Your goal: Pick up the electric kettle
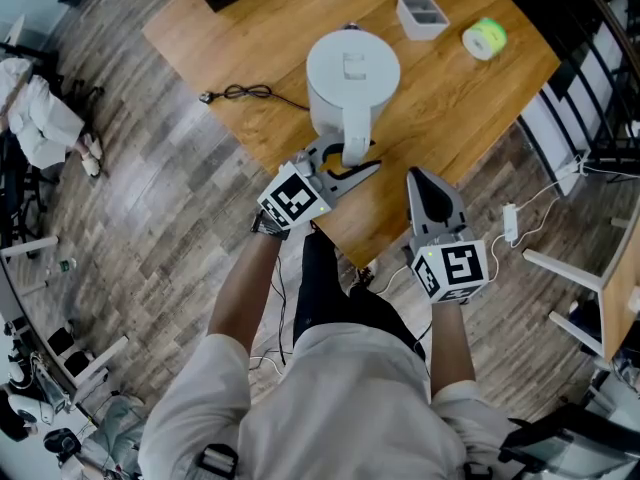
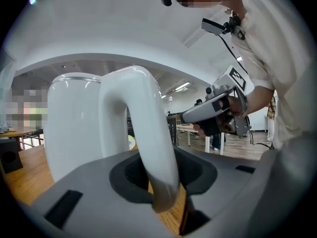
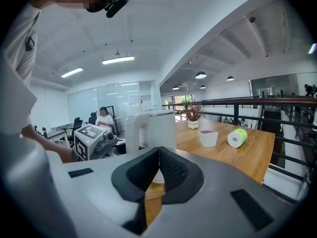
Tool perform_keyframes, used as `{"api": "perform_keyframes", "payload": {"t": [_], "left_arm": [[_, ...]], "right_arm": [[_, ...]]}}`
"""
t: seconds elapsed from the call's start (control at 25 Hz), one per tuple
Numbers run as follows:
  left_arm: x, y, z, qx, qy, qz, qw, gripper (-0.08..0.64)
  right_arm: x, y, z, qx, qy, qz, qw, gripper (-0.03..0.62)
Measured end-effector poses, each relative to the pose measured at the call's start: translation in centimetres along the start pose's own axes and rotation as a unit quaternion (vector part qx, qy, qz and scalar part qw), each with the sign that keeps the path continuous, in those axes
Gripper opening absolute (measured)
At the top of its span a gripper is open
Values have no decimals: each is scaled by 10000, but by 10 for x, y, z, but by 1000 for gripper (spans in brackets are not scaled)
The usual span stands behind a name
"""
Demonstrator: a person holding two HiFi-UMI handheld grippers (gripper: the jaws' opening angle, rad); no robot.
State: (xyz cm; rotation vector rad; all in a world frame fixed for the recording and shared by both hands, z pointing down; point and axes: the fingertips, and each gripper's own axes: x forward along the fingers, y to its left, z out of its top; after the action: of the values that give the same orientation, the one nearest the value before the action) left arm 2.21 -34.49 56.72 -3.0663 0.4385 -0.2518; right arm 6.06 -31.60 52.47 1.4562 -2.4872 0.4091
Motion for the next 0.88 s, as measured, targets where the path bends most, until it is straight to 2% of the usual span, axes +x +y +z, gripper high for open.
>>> {"api": "perform_keyframes", "payload": {"t": [0.4,0.88], "left_arm": [[-4,3,16,92,-211,47,9997,138],[-12,5,26,117,-243,142,9995,147]], "right_arm": [[-2,-3,3,-40,-7,-10,10000,8],[-5,-5,7,-58,-32,-21,10000,8]]}}
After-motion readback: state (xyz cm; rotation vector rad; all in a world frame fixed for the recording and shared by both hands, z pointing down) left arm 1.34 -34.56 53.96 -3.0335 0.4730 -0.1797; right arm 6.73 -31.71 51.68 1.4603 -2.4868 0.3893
